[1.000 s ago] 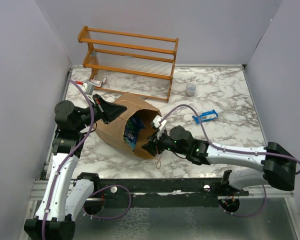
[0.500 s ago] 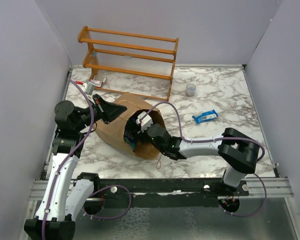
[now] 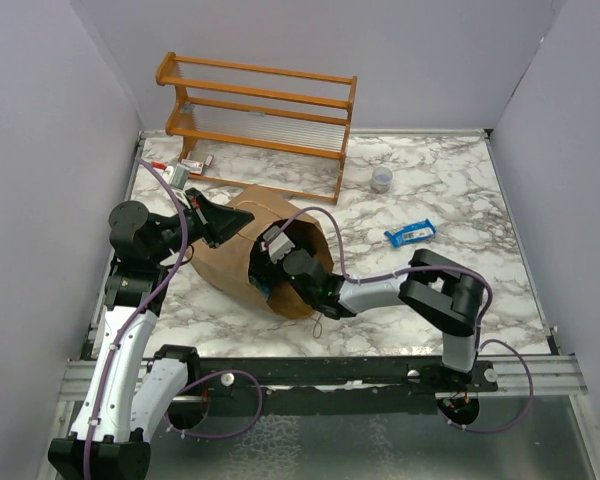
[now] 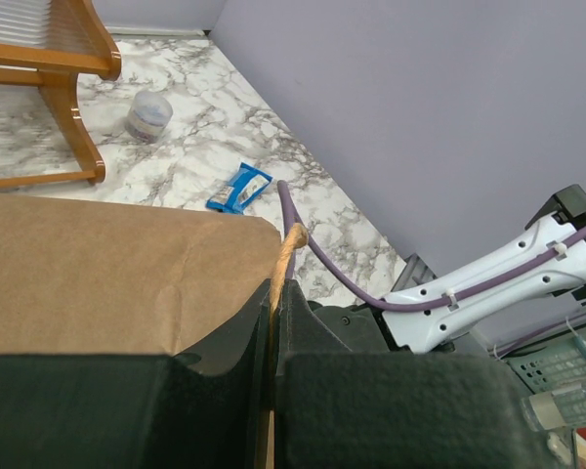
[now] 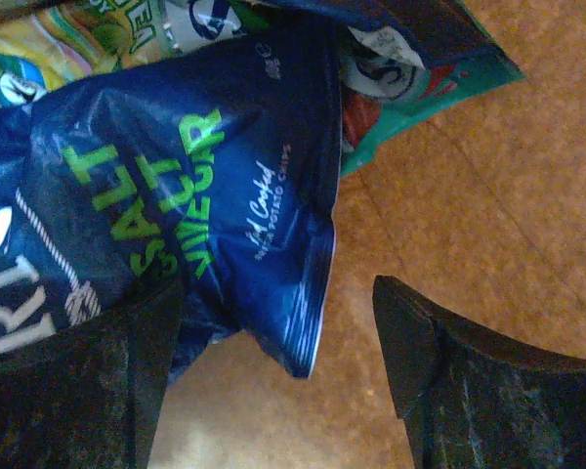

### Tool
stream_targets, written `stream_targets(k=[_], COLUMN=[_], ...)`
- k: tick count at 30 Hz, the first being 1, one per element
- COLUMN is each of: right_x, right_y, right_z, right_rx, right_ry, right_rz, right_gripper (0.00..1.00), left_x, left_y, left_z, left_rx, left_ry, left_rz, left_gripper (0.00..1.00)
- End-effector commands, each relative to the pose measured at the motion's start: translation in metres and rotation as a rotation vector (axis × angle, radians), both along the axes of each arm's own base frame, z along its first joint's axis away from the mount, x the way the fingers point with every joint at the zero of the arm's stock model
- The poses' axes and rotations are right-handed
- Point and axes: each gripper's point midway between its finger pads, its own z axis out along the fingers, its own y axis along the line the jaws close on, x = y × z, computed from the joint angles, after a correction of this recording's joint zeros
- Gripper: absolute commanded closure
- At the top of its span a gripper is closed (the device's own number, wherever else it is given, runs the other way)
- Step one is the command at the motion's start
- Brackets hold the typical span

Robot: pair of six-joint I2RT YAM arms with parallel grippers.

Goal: Take the snacks out of the paper bag
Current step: Take out the snack from the paper bag.

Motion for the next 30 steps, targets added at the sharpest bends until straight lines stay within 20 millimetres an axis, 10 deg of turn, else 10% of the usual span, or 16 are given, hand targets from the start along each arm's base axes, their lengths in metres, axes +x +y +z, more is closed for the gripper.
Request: stream_targets(k=[1, 13, 30], right_x=[0.016, 0.004, -0.042], right_y=[0.016, 0.037, 0.008], right_z=[0.007, 0.019, 0.078], right_rx=[0.055, 0.092, 0.219], right_ry=[-0.016, 0.077, 0.215], right_rz=[-0.003, 0.089, 0.17], right_gripper=[0.26, 0.98, 0.99], left_x=[-0.006, -0.001, 0.02], left_y=[-0.001, 0.001, 0.017], left_z=[0.017, 0.015, 0.006], left_rx=[-0.007, -0.01, 0.028], left_ry=[-0.056, -0.061, -0.039], left_rz=[-0.013, 0.017, 0.162], left_gripper=[1.0, 1.0, 1.0])
